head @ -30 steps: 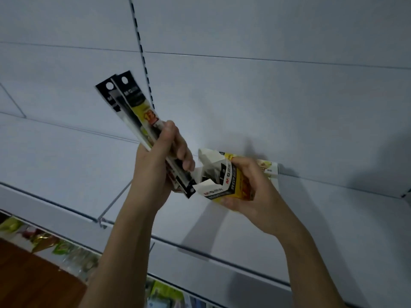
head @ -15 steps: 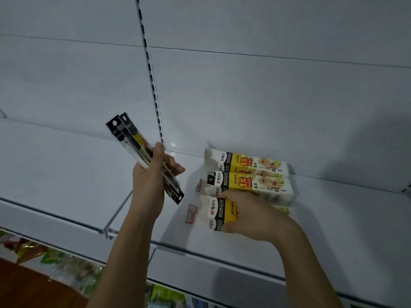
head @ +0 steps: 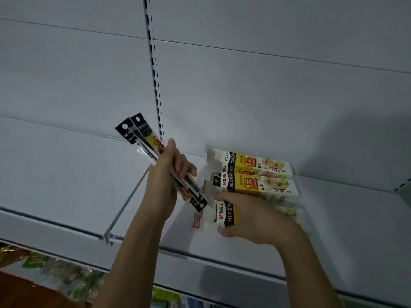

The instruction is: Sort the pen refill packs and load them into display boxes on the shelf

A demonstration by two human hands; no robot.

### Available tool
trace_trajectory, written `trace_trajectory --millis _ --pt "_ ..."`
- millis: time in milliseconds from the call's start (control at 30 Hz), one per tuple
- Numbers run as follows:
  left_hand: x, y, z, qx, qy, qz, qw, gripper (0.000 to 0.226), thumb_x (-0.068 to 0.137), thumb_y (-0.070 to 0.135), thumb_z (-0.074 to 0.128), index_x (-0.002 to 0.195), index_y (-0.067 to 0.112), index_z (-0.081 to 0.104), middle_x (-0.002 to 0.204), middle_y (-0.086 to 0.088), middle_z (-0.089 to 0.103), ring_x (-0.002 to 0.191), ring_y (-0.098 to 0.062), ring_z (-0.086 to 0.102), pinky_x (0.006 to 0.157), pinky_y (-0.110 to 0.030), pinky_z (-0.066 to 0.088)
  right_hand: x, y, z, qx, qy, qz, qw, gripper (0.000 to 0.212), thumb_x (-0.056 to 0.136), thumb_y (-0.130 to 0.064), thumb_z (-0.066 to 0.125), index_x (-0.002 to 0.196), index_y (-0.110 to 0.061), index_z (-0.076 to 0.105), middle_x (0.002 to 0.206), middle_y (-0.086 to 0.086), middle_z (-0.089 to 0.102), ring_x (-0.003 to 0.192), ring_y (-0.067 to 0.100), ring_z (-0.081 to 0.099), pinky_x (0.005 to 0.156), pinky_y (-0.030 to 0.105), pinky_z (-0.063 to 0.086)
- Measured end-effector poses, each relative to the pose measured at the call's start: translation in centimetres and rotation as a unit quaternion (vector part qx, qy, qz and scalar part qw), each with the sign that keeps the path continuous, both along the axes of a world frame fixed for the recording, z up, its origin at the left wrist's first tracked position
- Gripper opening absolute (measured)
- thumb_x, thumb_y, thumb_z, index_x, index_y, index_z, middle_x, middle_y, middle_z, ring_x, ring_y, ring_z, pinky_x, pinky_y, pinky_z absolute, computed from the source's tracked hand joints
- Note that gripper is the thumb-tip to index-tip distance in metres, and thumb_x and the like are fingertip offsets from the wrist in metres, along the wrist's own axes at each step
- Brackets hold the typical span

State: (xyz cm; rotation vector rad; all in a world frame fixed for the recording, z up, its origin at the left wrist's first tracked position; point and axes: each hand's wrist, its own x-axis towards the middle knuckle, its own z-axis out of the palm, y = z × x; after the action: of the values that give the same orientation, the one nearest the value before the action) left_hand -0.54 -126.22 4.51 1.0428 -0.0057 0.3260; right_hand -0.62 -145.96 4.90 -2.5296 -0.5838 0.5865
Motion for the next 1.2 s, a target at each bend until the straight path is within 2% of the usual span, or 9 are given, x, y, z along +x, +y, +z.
trace_trajectory --millis 100,167,267,333,433,700,833,1000,1200 --pt "-0.6 -0.6 1.5 0.015 -0.035 -0.019 0.999 0.048 0.101 0.044 0.037 0.064 0.013 0.045 0.053 -0.004 0.045 0.062 -0.028 0.060 0.071 -0.036 0.053 0.1 -0.4 0.1 0.068 0.010 -0.015 0.998 0.070 0.076 -0.027 0.084 0.131 -0.050 0.047 0.121 -0.023 0.060 0.105 0.000 0.058 0.094 0.031 0.053" --pt "-1.1 -1.2 3.2 -0.035 -0.075 -0.035 0.996 0.046 0.101 0.042 0.036 0.066 0.012 0.043 0.051 -0.002 0.038 0.049 -0.021 0.050 0.064 -0.036 0.052 0.1 -1.2 1.0 0.144 0.020 -0.034 0.989 0.061 0.075 -0.026 0.085 0.118 -0.054 0.052 0.109 -0.026 0.062 0.099 -0.005 0.060 0.087 0.025 0.054" --pt "-1.5 -2.7 5.7 -0.090 -0.084 -0.029 0.992 0.048 0.104 0.038 0.037 0.063 0.014 0.040 0.046 0.003 0.024 0.040 -0.012 0.025 0.048 -0.025 0.039 0.0 -2.0 2.5 0.250 -0.007 -0.040 0.967 0.060 0.073 -0.019 0.087 0.111 -0.053 0.056 0.110 -0.029 0.061 0.102 -0.008 0.058 0.082 0.013 0.049" --pt "-1.6 -3.8 6.9 -0.099 -0.080 -0.022 0.992 0.049 0.104 0.039 0.038 0.060 0.016 0.040 0.046 0.004 0.023 0.040 -0.011 0.023 0.047 -0.024 0.037 0.0 -2.2 3.1 0.308 -0.019 -0.038 0.950 0.060 0.072 -0.014 0.086 0.108 -0.053 0.058 0.114 -0.023 0.064 0.108 -0.002 0.060 0.091 0.018 0.049" --pt "-1.7 -4.9 8.1 -0.100 -0.080 -0.016 0.992 0.047 0.103 0.041 0.039 0.063 0.015 0.039 0.051 0.002 0.025 0.043 -0.013 0.028 0.053 -0.027 0.045 -0.1 -2.2 3.1 0.358 -0.034 -0.028 0.933 0.061 0.069 -0.018 0.086 0.111 -0.052 0.059 0.120 -0.012 0.066 0.116 0.012 0.060 0.102 0.038 0.048" --pt "-2.2 -5.9 8.5 -0.068 -0.042 -0.011 0.997 0.046 0.101 0.047 0.040 0.069 0.014 0.043 0.056 -0.005 0.050 0.058 -0.026 0.061 0.084 -0.050 0.057 0.2 -2.8 2.9 0.394 -0.020 -0.027 0.918 0.061 0.063 -0.034 0.085 0.117 -0.044 0.060 0.120 -0.003 0.067 0.115 0.021 0.062 0.101 0.054 0.048" --pt "-2.6 -5.8 8.8 -0.144 -0.017 -0.017 0.989 0.046 0.100 0.051 0.040 0.069 0.017 0.046 0.063 -0.003 0.059 0.061 -0.022 0.061 0.071 -0.037 0.055 0.3 -2.9 2.5 0.392 -0.018 -0.035 0.919 0.066 0.061 -0.038 0.087 0.120 -0.046 0.058 0.122 -0.004 0.066 0.117 0.020 0.062 0.101 0.052 0.048" --pt "-2.6 -6.5 8.1 -0.167 0.041 0.012 0.985 0.046 0.099 0.050 0.044 0.070 0.015 0.049 0.063 -0.004 0.056 0.059 -0.023 0.059 0.071 -0.039 0.057 0.3 -2.9 2.7 0.386 -0.018 -0.017 0.922 0.062 0.065 -0.031 0.085 0.120 -0.043 0.058 0.119 -0.004 0.067 0.115 0.020 0.062 0.100 0.053 0.049" --pt "-2.7 -6.9 7.4 -0.090 0.070 0.121 0.986 0.044 0.098 0.047 0.050 0.072 0.012 0.053 0.064 -0.006 0.058 0.061 -0.026 0.066 0.074 -0.045 0.059 0.3 -3.0 2.6 0.396 -0.010 -0.018 0.918 0.060 0.068 -0.017 0.083 0.118 -0.041 0.060 0.120 -0.005 0.067 0.115 0.017 0.061 0.101 0.049 0.049"
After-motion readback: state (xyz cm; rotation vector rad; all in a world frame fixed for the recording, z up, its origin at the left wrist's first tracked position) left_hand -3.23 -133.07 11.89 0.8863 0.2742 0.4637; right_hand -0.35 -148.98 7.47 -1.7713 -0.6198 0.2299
